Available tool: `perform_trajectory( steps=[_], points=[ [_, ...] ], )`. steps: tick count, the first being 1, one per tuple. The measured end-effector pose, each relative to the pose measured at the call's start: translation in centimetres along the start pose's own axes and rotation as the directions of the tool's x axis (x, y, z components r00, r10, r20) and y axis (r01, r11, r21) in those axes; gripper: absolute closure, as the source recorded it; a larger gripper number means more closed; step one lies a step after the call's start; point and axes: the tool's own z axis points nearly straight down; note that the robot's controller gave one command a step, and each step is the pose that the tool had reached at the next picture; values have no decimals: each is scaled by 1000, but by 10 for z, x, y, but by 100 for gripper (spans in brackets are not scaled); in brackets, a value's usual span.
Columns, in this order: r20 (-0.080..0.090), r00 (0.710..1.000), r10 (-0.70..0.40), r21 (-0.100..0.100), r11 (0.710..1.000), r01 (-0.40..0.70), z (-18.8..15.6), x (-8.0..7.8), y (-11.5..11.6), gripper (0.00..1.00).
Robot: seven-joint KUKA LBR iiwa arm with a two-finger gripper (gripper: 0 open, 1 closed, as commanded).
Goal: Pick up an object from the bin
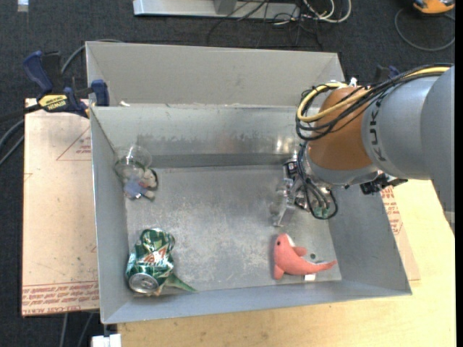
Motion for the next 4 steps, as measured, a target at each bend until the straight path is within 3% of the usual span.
perform_trajectory(
  steps=[1, 2, 3, 4],
  points=[
    [-1, 997, 72, -1, 997, -72, -115, -16, -5, 100],
    [4, 986, 167, -1, 986, -167, -50, 55, -26, 100],
    [1, 1000, -21, 0, 1000, 21, -113, -6, -43, 100],
    [5, 963, 269, -1, 963, -269, -101, 2, -86, 0]
  ],
)
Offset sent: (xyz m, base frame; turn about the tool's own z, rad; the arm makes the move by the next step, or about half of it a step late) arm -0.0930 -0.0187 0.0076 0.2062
